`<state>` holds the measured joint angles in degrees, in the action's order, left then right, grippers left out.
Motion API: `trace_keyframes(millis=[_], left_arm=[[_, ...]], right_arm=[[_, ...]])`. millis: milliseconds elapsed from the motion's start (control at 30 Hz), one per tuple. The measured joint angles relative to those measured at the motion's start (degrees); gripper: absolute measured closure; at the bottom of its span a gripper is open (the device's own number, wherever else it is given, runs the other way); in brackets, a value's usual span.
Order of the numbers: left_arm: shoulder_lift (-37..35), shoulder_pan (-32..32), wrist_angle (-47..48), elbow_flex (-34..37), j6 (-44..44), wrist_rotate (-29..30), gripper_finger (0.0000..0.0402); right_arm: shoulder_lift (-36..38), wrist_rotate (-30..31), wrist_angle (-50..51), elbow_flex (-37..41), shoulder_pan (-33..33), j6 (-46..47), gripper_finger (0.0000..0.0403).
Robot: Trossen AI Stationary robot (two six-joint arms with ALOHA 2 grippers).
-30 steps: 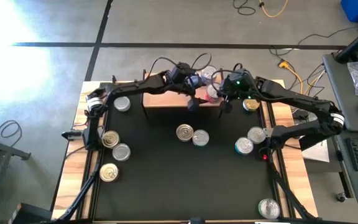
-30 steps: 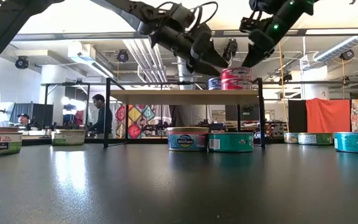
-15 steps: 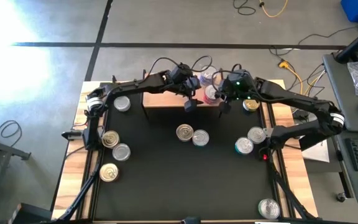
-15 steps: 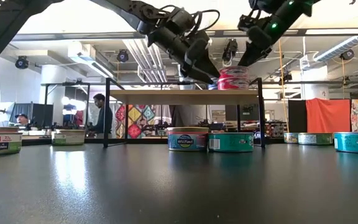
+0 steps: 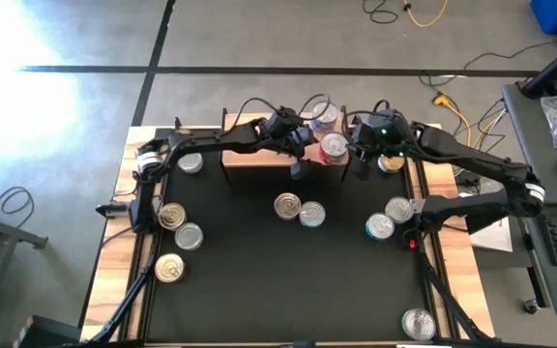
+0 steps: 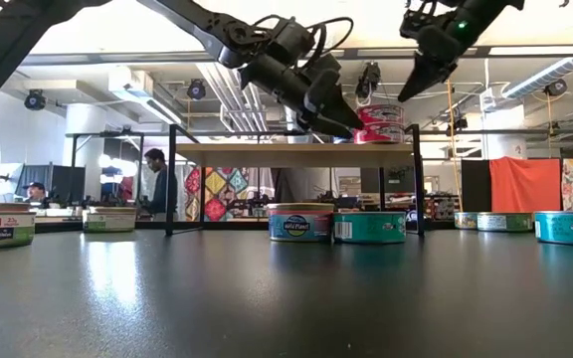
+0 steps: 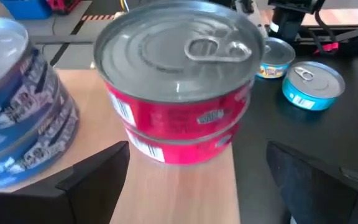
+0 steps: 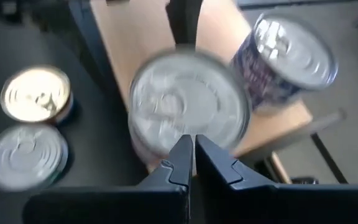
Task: Stack canned seafood by type on shelf
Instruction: Stack the red tuna can on top of the other red tuna can on the shelf
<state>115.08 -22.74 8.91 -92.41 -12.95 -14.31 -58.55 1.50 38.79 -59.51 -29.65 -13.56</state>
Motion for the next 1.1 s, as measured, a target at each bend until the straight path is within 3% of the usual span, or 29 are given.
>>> trace_keyframes(millis=[233,500,633,800,1100], left_arm=[[-3.9,0.6,-1.4,5.3,0.4,1.4,0.0041],[-14.2,2.6,-17.5,20.5,3.0,1.8,0.0041],[-18.7,4.2,-18.9,25.6,3.2,5.0,0.0041],[-21.5,6.3,-18.9,29.2,3.0,6.9,0.0041],[-22.5,7.9,-19.5,31.6,3.0,8.4,0.0041]], right_arm=[[1.0,0.0,5.5,0.4,0.0,1.6,0.0390],[-4.8,-3.5,5.9,2.6,2.0,4.5,0.0390],[-7.4,-1.9,0.8,2.6,5.1,5.4,0.0390],[-9.8,6.2,-5.5,2.6,6.4,6.4,0.0390],[-11.5,5.7,-10.6,2.6,7.9,7.8,0.0390]])
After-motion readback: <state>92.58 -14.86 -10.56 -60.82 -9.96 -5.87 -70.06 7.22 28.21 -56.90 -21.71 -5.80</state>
